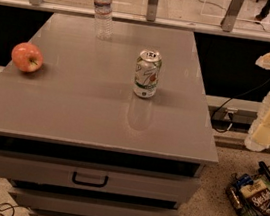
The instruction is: Pick 7up can
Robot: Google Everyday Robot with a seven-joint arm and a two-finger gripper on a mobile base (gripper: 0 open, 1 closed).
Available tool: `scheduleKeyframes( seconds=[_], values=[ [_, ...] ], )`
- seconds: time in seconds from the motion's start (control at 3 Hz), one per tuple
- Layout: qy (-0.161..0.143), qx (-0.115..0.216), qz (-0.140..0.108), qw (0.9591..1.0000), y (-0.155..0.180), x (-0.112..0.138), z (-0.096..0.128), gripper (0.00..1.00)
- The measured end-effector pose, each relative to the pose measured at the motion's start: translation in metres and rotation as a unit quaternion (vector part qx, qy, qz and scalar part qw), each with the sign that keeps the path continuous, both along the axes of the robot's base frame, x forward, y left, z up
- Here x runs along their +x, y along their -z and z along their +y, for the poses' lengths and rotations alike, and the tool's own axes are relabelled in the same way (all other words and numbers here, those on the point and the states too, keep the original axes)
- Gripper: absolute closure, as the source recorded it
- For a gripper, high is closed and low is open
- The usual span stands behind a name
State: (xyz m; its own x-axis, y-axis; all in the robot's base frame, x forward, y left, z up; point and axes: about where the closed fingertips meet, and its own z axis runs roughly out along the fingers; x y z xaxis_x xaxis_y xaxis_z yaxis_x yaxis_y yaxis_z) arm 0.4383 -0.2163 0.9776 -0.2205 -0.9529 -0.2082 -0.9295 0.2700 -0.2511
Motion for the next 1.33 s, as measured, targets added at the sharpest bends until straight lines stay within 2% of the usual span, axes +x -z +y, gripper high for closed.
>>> scheduleKeyframes(
  seconds=[0.67,1.0,1.33],
  values=[
    [0.002,0.008,-0.008,0.9999,-0.002,0.003,0.003,0.00],
    [0.014,0.043,-0.034,0.9984,0.000,0.017,0.010,0.00],
    [0.039,0.128,-0.064,0.9890,0.007,0.047,0.015,0.00]
  ],
)
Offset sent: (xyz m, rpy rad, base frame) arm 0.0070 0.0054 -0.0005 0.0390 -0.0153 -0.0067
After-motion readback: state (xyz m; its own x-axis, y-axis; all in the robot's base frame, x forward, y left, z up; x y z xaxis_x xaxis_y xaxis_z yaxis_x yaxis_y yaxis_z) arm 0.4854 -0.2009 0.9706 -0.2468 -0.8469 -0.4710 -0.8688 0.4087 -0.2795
